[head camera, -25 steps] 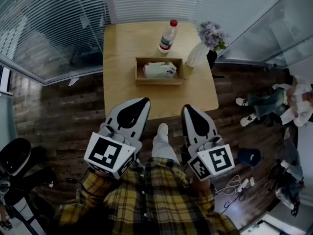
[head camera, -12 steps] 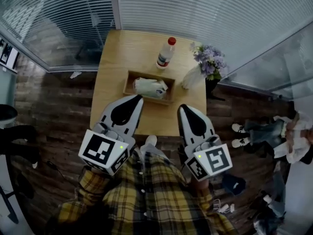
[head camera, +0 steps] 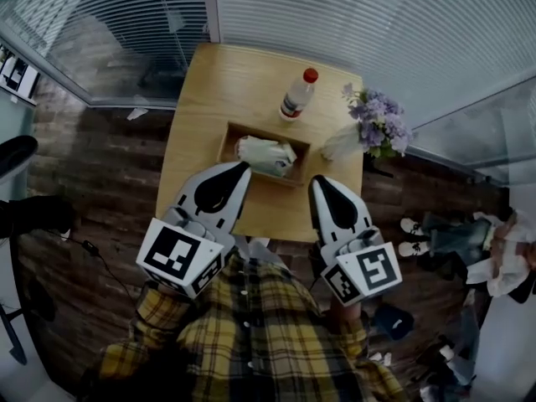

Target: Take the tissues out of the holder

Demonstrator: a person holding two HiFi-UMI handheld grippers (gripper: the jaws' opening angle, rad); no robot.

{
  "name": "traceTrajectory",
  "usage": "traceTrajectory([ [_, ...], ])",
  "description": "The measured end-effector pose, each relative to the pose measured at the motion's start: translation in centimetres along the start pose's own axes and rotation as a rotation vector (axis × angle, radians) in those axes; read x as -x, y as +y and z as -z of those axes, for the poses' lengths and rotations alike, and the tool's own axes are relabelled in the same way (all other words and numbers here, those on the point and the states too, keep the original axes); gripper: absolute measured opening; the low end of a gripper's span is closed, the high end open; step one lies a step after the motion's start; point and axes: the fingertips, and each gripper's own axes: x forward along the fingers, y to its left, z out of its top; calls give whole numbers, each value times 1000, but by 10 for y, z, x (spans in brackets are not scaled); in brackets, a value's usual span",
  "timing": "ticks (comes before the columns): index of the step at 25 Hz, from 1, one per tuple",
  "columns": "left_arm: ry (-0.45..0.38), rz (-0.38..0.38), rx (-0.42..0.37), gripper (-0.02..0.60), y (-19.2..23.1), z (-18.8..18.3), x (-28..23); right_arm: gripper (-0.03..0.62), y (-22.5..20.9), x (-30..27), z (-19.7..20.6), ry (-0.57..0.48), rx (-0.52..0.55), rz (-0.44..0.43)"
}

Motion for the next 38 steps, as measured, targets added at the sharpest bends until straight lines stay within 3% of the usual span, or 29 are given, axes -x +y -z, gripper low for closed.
traceTrajectory([
  [12,14,85,5,9,46,-17,-21,14,-5,-66,-4,89,54,30],
  [19,20,130,16,9,56,-18,-22,14,3,-83,-13,87,65,35],
  [32,-1,84,46,9,62,-23,-36,18,-2,-89,-15,122,56,-11],
  [38,-3,61,79,9,65,-19,-39,69,-4,-89,-15,167,84,-48],
])
